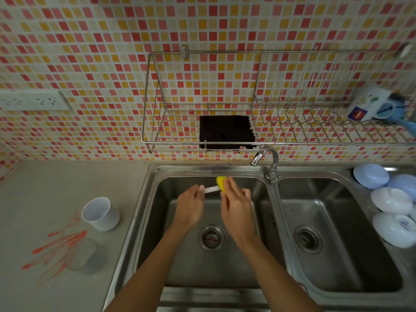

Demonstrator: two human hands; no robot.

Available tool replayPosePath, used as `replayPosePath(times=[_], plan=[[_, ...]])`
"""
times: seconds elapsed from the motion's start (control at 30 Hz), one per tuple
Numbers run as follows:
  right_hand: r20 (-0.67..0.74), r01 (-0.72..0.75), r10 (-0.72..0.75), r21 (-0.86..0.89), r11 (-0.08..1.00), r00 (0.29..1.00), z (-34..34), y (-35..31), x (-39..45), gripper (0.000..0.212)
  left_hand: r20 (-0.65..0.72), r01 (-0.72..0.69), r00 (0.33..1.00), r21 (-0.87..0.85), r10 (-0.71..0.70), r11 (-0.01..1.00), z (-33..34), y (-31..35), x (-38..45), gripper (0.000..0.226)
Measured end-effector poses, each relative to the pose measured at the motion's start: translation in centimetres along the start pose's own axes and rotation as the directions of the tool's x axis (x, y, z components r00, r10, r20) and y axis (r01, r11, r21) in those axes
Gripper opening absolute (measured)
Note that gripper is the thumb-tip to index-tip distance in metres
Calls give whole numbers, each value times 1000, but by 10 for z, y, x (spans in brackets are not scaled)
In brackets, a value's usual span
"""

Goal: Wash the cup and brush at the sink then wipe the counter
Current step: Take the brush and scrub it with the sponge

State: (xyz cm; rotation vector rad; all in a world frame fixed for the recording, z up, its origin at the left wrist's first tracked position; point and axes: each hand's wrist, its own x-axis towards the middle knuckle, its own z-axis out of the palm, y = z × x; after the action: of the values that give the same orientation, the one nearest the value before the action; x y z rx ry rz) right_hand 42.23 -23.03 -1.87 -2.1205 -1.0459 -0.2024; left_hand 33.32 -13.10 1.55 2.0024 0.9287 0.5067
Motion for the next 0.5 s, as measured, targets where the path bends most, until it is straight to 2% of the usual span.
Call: replayPosePath(times=[0.03, 0.07, 0.17, 0.2, 0.33, 0.37, 0.47, 0.5], plan=[[-8, -41, 41, 14, 999, 999, 0, -1, -1, 41, -5, 7, 1000, -3, -7, 1000, 2, 2, 0, 34], [-6, -19, 20, 16, 1000, 1000, 2, -6, -4, 41, -2, 12, 1000, -12, -12, 1000, 3, 4, -1, 36], [47, 163, -164, 10, 987, 985, 8, -16, -18, 42, 19, 45, 999, -83, -44, 996, 6, 4, -3, 39], [46, 169, -169, 5, 986, 984, 7, -12, -17, 41, 25, 57, 998, -100, -54, 993, 6, 4, -5, 39], [-37, -121, 122, 28, 992, 992, -3, 12, -9, 38, 11, 59, 998, -47, -59, 997, 13, 4, -8, 37], [-41, -118, 119, 32, 993, 992, -4, 10, -12, 38, 10, 60, 998, -46, -59, 997, 15, 5, -7, 37], [6, 108, -108, -3, 994, 994, 0, -5, -30, 42, 11, 67, 998, -83, -66, 994, 24, 7, -2, 37], [10, 141, -141, -7, 990, 990, -1, -2, -30, 42, 14, 70, 998, -84, -69, 994, 27, 7, -3, 36]])
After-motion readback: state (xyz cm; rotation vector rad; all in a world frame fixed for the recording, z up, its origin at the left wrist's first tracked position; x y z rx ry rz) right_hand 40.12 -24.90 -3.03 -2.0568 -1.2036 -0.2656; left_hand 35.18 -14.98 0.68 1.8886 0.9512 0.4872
